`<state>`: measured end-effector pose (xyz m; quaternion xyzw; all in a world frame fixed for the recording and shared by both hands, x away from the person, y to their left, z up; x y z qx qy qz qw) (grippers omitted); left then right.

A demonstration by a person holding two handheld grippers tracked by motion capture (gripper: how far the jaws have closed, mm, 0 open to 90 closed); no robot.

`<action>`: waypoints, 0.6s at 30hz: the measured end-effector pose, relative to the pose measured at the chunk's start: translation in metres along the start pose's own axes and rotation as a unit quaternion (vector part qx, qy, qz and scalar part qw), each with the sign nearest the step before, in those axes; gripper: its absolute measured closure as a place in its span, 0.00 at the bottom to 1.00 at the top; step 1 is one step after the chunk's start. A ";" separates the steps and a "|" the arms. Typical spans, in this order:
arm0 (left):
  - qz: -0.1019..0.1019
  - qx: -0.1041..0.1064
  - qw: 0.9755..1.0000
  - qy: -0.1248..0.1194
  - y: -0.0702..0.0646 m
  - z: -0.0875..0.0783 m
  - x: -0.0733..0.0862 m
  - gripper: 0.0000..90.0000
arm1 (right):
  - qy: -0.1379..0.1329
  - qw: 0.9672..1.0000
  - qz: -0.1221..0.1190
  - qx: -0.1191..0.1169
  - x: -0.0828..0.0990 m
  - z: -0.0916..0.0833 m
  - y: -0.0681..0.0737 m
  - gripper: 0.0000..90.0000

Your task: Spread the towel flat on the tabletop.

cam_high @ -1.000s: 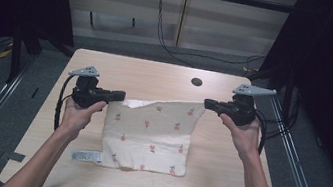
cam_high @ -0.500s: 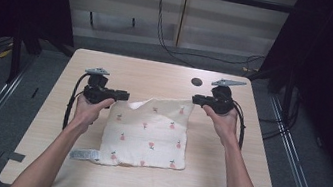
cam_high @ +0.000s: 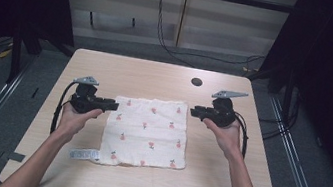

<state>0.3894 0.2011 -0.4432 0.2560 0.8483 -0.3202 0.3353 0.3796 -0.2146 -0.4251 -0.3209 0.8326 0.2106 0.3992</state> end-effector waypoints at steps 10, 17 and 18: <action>0.029 -0.001 0.998 0.056 -0.022 -0.008 0.042 0.81 | 0.031 0.999 -0.027 -0.033 0.033 -0.003 0.033 0.82; 0.049 0.021 0.995 0.079 -0.032 0.002 0.077 0.72 | 0.056 0.998 -0.008 -0.036 0.056 0.013 0.033 0.80; 0.056 0.027 0.995 0.081 -0.033 0.002 0.077 0.70 | 0.061 0.997 -0.011 -0.035 0.059 0.017 0.035 0.80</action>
Point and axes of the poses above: each handheld gripper's, and its own axes: z roughly forward along the jaws, x roughly out of its underside, y roughly to its left, the point moved 1 cm from there along z, roughly forward along the jaws, and after that the axes turned 7 degrees about -z, right-handed, at the moved point
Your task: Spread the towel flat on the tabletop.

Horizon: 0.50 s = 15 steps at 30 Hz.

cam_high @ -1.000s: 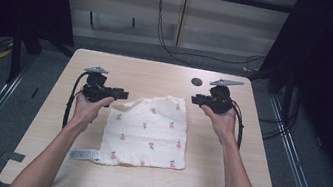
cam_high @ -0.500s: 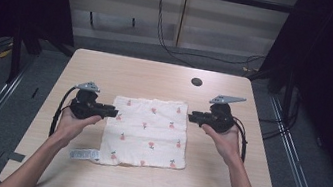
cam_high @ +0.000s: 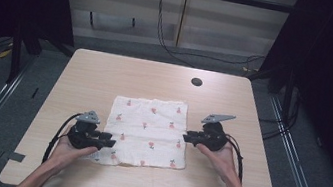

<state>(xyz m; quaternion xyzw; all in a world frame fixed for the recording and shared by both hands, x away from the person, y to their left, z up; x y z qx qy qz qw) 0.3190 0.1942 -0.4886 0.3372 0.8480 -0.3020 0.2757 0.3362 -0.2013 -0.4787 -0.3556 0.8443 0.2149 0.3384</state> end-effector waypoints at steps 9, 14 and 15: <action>-0.038 -0.027 0.999 0.004 0.023 0.004 0.008 0.65 | 0.013 1.000 0.005 0.022 0.010 0.023 0.002 0.72; -0.020 -0.032 0.999 0.001 0.017 0.007 0.011 0.61 | 0.022 0.999 -0.016 0.041 0.012 0.029 0.010 0.77; -0.022 -0.031 0.999 -0.001 0.016 0.007 0.011 0.60 | 0.024 0.998 -0.025 0.051 0.012 0.030 0.012 0.82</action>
Point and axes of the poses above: each handheld gripper's, and its own axes: z roughly forward along the jaws, x roughly out of its underside, y roughly to its left, the point moved 1 cm from there along z, roughly forward along the jaws, and after that the axes turned 7 degrees about -z, right-handed, at the moved point
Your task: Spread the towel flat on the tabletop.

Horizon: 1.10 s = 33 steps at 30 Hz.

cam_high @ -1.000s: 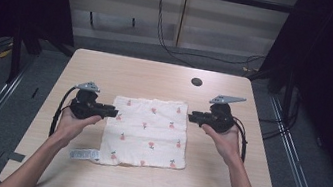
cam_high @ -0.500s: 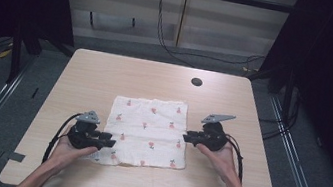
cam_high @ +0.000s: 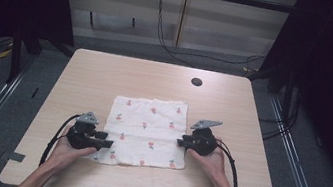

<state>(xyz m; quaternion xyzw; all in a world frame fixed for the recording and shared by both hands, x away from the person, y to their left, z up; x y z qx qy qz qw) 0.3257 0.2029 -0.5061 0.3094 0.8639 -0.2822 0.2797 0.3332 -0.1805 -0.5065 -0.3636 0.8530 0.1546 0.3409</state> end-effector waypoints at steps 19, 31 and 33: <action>0.028 0.020 0.999 0.009 -0.021 0.021 -0.027 0.56 | 0.028 0.999 0.016 -0.005 0.032 -0.038 -0.010 0.99; 0.052 0.027 0.998 0.030 -0.027 0.033 -0.025 0.66 | 0.025 0.998 0.049 -0.011 0.045 -0.050 -0.007 0.99; 0.057 0.029 0.997 0.037 -0.032 0.030 -0.021 0.66 | 0.024 0.999 0.046 -0.014 0.048 -0.053 -0.006 0.99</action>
Point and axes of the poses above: each handheld gripper's, and its own axes: z roughly forward along the jaws, x roughly out of its underside, y roughly to its left, the point moved 1 cm from there along z, roughly forward along the jaws, and after that the axes turned 7 degrees about -z, right-handed, at the moved point
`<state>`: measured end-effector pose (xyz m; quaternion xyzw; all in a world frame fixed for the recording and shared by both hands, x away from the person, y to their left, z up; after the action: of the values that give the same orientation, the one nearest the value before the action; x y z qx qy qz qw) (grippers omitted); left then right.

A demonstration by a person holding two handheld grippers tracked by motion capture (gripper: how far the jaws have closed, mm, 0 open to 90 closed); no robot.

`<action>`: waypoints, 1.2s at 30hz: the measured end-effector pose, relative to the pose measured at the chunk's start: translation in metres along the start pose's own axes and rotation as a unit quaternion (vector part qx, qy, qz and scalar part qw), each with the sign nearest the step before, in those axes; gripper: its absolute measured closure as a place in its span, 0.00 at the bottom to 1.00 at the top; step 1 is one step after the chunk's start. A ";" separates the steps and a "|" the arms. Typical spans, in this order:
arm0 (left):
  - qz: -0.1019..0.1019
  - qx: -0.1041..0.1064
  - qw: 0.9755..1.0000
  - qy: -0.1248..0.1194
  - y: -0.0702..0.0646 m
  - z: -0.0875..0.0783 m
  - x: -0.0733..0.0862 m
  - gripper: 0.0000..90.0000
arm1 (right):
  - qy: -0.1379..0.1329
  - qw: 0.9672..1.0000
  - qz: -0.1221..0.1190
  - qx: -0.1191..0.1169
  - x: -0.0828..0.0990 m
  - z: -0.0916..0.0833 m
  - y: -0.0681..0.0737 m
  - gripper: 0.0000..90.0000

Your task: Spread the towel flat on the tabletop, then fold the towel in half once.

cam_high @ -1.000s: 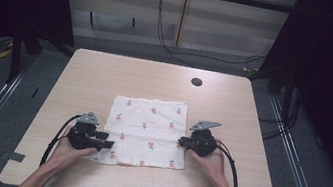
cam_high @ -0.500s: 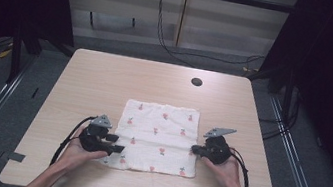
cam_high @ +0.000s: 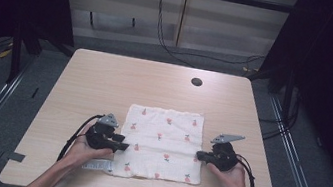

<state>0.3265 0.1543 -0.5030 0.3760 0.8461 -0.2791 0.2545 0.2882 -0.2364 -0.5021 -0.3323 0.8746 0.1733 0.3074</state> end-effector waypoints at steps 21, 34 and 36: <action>-0.079 -0.003 0.995 -0.052 0.019 -0.018 -0.008 0.54 | -0.072 0.996 0.048 0.004 0.009 -0.039 -0.001 0.75; -0.103 -0.019 0.992 -0.068 0.041 -0.030 -0.017 0.47 | -0.066 0.996 0.052 0.031 -0.005 -0.036 -0.042 0.65; -0.108 -0.009 0.991 -0.077 0.046 -0.026 -0.024 0.47 | -0.066 0.996 0.052 0.034 -0.008 -0.034 -0.048 0.67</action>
<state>0.3702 0.1858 -0.4820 0.2577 0.8621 -0.3257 0.2903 0.3120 -0.2840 -0.4762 -0.2636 0.8739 0.1812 0.3661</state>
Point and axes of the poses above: each handheld gripper's, and its own axes: z roughly forward along the jaws, x roughly out of its underside, y roughly to its left, the point moved 1 cm from there along z, roughly forward along the jaws, and after that the axes turned 7 degrees about -z, right-handed, at the moved point
